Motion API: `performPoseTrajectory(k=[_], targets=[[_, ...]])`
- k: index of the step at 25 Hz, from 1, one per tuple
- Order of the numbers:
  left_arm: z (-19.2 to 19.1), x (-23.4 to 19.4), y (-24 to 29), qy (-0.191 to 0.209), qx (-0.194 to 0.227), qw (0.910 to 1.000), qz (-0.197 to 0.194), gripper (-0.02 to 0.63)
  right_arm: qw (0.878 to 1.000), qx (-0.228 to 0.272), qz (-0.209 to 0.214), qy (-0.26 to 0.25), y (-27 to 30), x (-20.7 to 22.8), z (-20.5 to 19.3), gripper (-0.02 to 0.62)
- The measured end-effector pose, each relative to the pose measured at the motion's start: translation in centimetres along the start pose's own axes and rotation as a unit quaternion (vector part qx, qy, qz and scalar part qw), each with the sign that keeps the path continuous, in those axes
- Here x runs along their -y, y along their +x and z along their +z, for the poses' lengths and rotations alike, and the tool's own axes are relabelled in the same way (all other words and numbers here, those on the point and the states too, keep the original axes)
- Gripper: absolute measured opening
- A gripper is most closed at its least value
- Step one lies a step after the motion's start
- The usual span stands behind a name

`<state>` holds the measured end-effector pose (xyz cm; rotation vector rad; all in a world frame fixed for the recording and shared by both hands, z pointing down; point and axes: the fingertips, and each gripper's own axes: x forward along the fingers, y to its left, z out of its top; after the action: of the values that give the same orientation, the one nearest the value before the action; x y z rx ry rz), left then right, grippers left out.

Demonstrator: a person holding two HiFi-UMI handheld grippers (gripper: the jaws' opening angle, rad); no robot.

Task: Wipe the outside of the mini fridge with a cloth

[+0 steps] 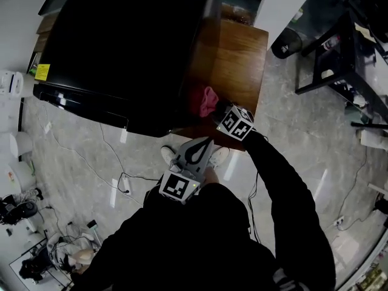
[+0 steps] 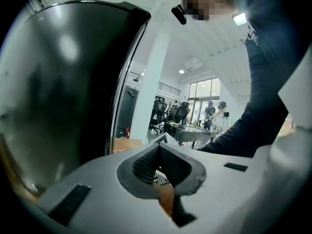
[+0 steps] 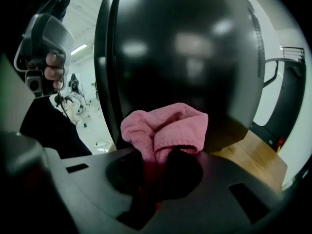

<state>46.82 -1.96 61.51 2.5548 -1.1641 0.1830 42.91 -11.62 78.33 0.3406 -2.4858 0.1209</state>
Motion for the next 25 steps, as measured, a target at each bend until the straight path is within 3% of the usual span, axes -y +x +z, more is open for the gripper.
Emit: performPoseTrajectory(k=[5, 11, 17, 25], targets=[[2.2, 1.2, -1.6, 0.019, -0.001, 0.9991, -0.037, 0.006, 0.993, 0.069, -0.048, 0.088, -4.9, 0.5, 2.9, 0.054], [6.8, 4.3, -5.8, 0.028, 0.023, 0.993, -0.112, 0.006, 0.962, 0.19, -0.128, 0.149, -16.2, -1.8, 11.5, 0.054], [11.3, 4.0, -14.8, 0.057, 0.04, 0.9866, -0.148, 0.006, 0.946, 0.238, -0.168, 0.14, -23.0, -10.9, 21.6, 0.052], [14.2, -0.8, -28.8, 0.08, 0.072, 0.9834, -0.146, 0.006, 0.936, 0.267, -0.18, 0.143, -20.3, -24.7, 32.4, 0.052]])
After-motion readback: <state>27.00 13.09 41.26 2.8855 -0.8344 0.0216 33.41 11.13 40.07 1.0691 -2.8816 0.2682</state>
